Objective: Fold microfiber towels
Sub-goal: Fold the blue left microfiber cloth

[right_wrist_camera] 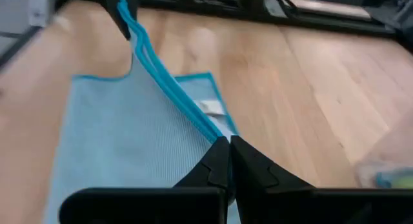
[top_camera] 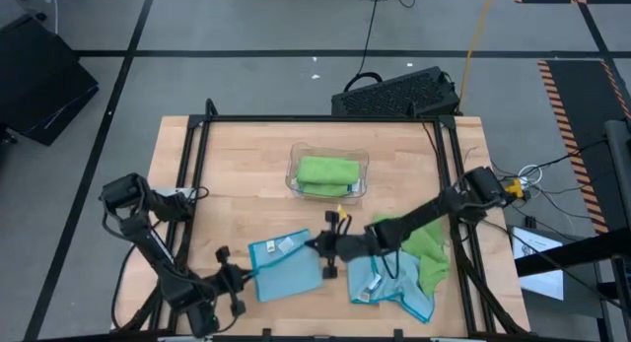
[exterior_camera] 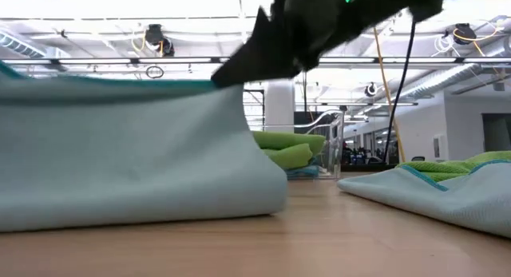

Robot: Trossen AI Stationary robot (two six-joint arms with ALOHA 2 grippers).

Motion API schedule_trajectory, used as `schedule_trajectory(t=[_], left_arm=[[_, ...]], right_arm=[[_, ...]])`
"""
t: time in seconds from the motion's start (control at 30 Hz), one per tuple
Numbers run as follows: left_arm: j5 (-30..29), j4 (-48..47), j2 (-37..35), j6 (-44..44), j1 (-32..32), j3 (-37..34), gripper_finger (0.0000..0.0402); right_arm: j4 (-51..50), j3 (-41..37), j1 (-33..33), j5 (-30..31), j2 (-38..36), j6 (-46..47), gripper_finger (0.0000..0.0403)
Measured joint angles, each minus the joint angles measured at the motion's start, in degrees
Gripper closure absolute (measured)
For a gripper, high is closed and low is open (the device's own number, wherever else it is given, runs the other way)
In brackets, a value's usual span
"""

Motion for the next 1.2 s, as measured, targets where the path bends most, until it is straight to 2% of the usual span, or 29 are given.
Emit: schedule_trajectory(t=[0.13,0.23,0.37,0.5,0.7,0.8,0.9,1.03,1.2], left_arm=[[0.5,-6.0,0.0,-3.1,2.0,0.0,0.0389],[3.3,-8.2,0.0,-3.9,3.6,0.0,0.0393],[7.0,-7.4,0.0,-4.0,5.5,0.0,0.0394],[7.8,-7.2,0.0,-4.1,6.0,0.0,0.0385],[9.6,-7.0,0.0,-4.5,7.6,0.0,0.0395],[13.3,-4.2,-0.1,-4.4,8.1,0.0,0.0386],[15.1,0.1,-0.9,-0.4,7.5,0.5,0.0392],[14.4,2.9,-3.6,5.5,6.0,2.6,0.0394],[8.6,2.1,-7.1,7.2,4.3,3.2,0.0396]], right_arm=[[2.3,-2.6,-3.6,-3.6,0.0,-1.0,0.0401],[6.9,-4.5,-5.6,-7.2,0.0,-1.2,0.0401],[8.2,-6.0,-7.1,-10.2,0.0,-1.2,0.0401],[9.6,-7.4,-7.4,-11.1,0.0,-1.3,0.0401],[9.9,-8.2,-8.6,-11.5,0.0,-2.0,0.0401],[12.0,-8.2,-8.6,-13.5,0.0,-3.3,0.0401],[14.6,-8.2,-8.6,-17.0,0.0,-3.2,0.0401],[15.0,-8.2,-7.9,-18.6,0.0,-2.8,0.0401],[15.4,-8.3,-7.4,-18.7,0.0,-3.0,0.0401]])
